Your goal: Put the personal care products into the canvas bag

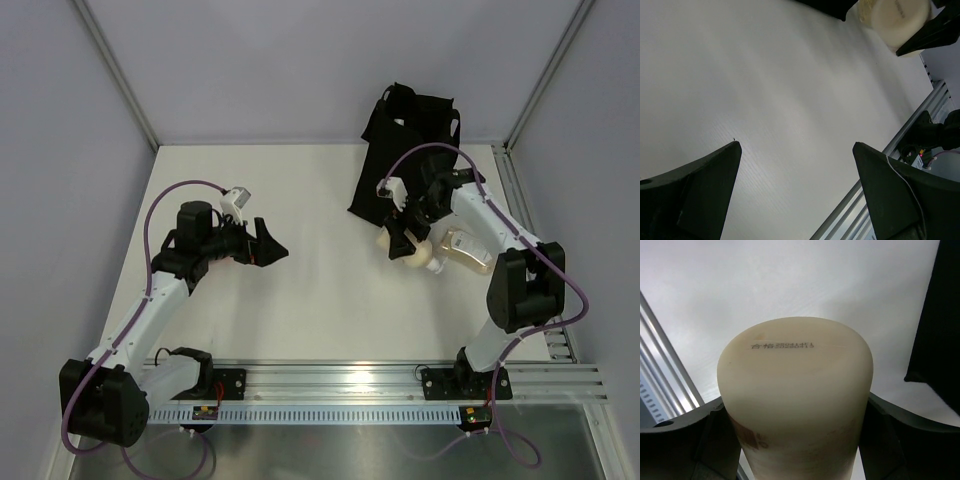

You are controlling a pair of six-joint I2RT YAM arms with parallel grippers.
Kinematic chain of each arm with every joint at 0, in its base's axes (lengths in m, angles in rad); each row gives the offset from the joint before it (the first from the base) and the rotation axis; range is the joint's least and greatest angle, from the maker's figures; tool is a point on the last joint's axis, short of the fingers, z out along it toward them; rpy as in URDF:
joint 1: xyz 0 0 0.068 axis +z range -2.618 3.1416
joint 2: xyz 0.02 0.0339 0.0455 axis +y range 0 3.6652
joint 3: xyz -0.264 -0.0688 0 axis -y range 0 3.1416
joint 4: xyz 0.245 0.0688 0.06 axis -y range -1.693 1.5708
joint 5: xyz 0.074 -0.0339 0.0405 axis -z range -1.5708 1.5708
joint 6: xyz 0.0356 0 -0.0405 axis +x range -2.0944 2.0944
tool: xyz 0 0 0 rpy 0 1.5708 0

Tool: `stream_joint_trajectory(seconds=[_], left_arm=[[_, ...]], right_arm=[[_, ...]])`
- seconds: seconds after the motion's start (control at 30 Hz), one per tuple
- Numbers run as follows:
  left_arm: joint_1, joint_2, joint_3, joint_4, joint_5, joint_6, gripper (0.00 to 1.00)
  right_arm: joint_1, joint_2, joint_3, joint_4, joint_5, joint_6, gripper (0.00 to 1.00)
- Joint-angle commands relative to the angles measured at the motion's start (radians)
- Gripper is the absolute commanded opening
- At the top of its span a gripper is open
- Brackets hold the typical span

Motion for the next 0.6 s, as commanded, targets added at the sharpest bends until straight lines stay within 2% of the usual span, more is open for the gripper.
stream_joint_trajectory(seconds=[0.0, 0.13, 0.17, 0.27, 0.57], left_arm=[[-0.003, 0.006, 0.010, 0.029, -0.010, 0.010, 0.99], [-0.003, 0.004, 0.007, 0.029, -0.018, 0.014, 0.99], [-0.003, 0.006, 0.007, 0.029, -0.019, 0.016, 0.99], [-0.003, 0.009, 0.006, 0.029, -0.021, 0.019, 0.99], [-0.003, 0.021, 0.003, 0.030, -0.027, 0.033, 0.99]], right_arm=[[0.006, 0.002, 0.237, -0.103, -0.191, 0.084, 0.00], [0.005, 0.079, 0.507, -0.186, -0.220, 0.173, 0.00], [0.005, 0.118, 0.621, -0.194, -0.220, 0.205, 0.00], [0.006, 0.195, 0.824, -0.185, -0.191, 0.260, 0.00], [-0.029, 0.333, 1.133, 0.090, -0.051, 0.432, 0.00]])
